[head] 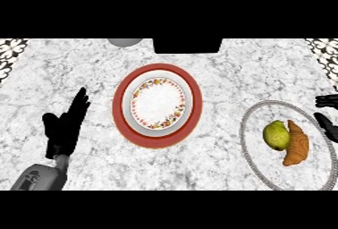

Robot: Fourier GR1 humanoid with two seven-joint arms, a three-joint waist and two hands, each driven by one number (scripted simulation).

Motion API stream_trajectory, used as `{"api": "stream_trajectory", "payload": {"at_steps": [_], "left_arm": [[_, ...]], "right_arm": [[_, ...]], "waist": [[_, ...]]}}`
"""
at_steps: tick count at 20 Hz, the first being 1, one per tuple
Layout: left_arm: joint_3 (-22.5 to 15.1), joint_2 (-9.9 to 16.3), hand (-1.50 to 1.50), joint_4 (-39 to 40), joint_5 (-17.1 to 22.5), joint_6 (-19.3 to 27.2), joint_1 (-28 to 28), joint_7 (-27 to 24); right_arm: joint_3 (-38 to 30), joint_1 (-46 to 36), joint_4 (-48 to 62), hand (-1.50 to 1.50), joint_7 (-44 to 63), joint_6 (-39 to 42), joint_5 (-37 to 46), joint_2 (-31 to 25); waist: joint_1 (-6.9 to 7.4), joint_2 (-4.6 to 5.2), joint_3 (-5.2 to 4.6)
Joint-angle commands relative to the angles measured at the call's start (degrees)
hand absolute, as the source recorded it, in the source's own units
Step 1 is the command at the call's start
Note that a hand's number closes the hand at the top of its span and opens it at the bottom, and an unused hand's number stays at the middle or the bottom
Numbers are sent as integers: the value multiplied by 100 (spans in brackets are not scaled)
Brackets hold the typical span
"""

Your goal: Pick the croissant from the placemat and place it in the plate

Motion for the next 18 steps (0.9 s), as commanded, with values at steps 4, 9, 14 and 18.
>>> {"api": "stream_trajectory", "payload": {"at_steps": [4, 9, 14, 18], "left_arm": [[212, 206, 0, 47, 157, -332, -333, 281], [299, 214, 0, 126, 161, -492, -466, 305], [545, 385, 0, -27, 242, -775, -286, 405], [509, -11, 0, 56, -91, -625, -102, 139]], "right_arm": [[-744, 632, 2099, -150, -2955, 1209, 238, -6], [-298, 331, 3063, -150, -3900, 1111, 1588, -532], [-152, 90, 3734, -150, -4177, 903, 2276, -785], [-36, 59, 2910, -150, -3370, 897, 2455, -856]], "waist": [[101, 57, 50], [174, 50, 37], [169, 31, 28], [106, 9, 16]]}}
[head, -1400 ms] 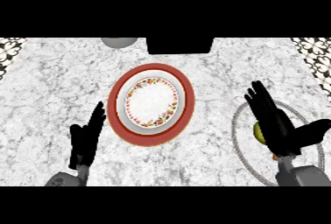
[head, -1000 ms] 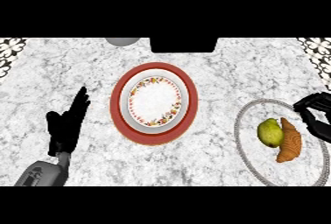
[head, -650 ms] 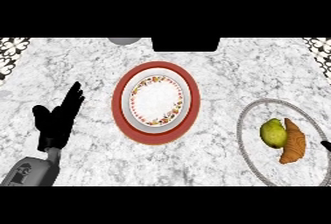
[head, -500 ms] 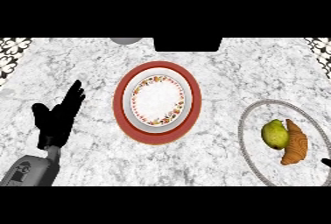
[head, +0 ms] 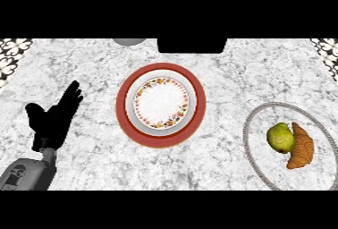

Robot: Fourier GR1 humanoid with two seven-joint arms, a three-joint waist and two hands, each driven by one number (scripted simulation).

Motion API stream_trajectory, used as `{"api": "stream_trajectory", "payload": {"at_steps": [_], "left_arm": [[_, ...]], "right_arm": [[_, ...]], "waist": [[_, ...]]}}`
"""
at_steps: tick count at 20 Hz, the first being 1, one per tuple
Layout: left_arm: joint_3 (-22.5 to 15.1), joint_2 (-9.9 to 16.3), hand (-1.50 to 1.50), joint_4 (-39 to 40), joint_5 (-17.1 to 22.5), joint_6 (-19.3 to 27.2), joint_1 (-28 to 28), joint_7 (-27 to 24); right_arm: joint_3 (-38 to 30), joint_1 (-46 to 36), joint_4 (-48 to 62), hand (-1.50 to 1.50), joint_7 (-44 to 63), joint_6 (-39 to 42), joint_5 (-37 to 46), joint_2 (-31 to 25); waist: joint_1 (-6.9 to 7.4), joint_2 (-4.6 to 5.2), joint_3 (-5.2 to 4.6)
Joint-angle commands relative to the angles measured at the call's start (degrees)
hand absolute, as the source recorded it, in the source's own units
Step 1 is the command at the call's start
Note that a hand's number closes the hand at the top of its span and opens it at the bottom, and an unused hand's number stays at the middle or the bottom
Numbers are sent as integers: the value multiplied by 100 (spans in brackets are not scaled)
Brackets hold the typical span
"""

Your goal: Pick the croissant from the placemat and place it in the plate

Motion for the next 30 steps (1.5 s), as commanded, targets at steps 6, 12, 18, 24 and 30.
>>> {"api": "stream_trajectory", "payload": {"at_steps": [6, 12, 18, 24, 30], "left_arm": [[93, -338, 0, 203, -265, -84, 153, -327], [314, -225, 0, -96, -258, -210, -33, 146], [551, -399, 0, 493, -333, -402, -307, -24], [658, -381, 0, 5, -424, -587, -132, 244], [831, -589, 0, -156, -649, -634, -52, 354]], "right_arm": [[562, -24, -927, -150, 1383, 57, 787, -38], [688, 208, -1504, -150, 1859, -437, 1512, -39], [862, -319, -672, -150, 1844, -199, 2226, -30], [808, -697, -1106, -150, 2627, 412, 2394, 93], [843, -514, -922, -150, 2734, -135, 3185, 729]], "waist": [[-36, -11, -13], [-35, -14, -9], [-21, 5, -5], [4, -3, -6], [-12, -8, -5]]}}
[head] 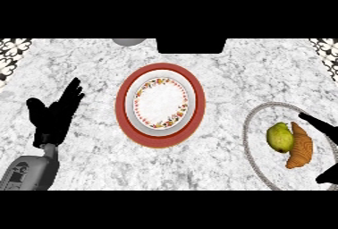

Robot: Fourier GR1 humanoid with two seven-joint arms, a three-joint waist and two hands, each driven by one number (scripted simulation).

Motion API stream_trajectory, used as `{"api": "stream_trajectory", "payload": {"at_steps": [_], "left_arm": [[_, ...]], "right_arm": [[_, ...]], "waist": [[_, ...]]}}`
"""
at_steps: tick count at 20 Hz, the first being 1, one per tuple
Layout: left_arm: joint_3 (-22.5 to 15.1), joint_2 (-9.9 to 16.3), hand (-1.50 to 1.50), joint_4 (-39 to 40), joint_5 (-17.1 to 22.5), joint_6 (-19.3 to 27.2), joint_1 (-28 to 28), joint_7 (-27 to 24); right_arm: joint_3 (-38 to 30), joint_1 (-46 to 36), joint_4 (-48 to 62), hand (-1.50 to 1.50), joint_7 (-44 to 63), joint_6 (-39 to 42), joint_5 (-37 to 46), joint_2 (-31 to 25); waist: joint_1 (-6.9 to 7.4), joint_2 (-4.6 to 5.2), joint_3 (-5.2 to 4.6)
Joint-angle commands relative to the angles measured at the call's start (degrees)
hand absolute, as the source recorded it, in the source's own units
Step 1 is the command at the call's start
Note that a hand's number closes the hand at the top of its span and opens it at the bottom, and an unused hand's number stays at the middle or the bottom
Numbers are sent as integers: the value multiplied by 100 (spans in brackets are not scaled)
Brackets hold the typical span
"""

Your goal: Pick the croissant from the placemat and place it in the plate

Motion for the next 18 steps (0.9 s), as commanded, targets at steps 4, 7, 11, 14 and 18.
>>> {"api": "stream_trajectory", "payload": {"at_steps": [4, 7, 11, 14, 18], "left_arm": [[99, -228, 0, -233, -252, -92, 222, -24], [309, -201, 0, 5, -227, -353, 128, -113], [33, -528, 0, -366, -502, -77, 366, 55], [459, -181, 0, -83, -310, -544, 290, -142], [350, -346, 0, -514, -397, -355, 317, 237]], "right_arm": [[-87, -827, 753, -150, 218, 55, 614, 499], [-147, -777, 1200, -150, -162, -205, 967, 544], [-142, -1092, 1537, -150, -288, 22, 1175, 425], [44, -796, 966, 150, -180, 226, 1309, 599], [149, -879, 1111, 150, -737, 168, 1509, 598]], "waist": [[33, 6, 3], [17, 8, 3], [46, 12, 5], [17, 4, 2], [32, 5, 4]]}}
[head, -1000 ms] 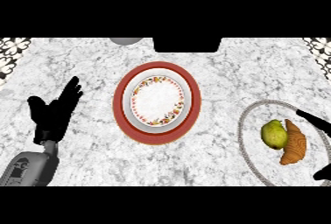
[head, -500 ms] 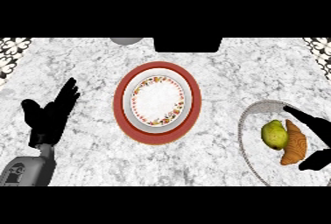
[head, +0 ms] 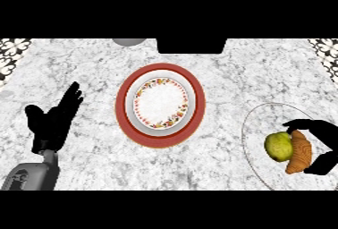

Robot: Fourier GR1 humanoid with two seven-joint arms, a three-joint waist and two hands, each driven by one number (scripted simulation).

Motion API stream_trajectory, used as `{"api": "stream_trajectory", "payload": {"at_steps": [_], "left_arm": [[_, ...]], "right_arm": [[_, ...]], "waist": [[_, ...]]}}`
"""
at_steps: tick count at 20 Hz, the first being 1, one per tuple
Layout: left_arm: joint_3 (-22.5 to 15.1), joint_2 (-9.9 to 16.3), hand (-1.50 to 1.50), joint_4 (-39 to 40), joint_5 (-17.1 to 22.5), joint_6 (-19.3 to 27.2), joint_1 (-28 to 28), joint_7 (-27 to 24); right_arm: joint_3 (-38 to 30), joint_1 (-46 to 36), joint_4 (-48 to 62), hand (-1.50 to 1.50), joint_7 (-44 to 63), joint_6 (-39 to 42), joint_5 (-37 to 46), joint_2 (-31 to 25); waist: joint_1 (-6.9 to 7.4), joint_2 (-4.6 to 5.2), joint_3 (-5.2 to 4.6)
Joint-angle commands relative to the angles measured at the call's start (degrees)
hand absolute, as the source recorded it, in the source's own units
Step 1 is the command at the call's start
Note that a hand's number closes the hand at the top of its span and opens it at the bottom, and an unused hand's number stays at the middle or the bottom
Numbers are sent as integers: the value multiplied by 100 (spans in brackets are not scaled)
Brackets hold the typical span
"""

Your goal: Pick the croissant from the placemat and place it in the plate

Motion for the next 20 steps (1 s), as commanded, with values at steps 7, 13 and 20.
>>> {"api": "stream_trajectory", "payload": {"at_steps": [7, 13, 20], "left_arm": [[131, -137, 0, -18, -57, -102, 43, -17], [-23, -64, 0, 128, -128, -209, -200, 23], [-21, -151, 0, 349, -129, -194, -320, -33]], "right_arm": [[-105, 403, -676, 150, 45, -100, 51, 470], [1975, -61, -1856, 150, 122, -73, 992, 2356], [3388, -387, -3118, 150, 1761, -923, 1331, 3625]], "waist": [[-38, 6, 32], [389, -22, 9], [198, -46, 27]]}}
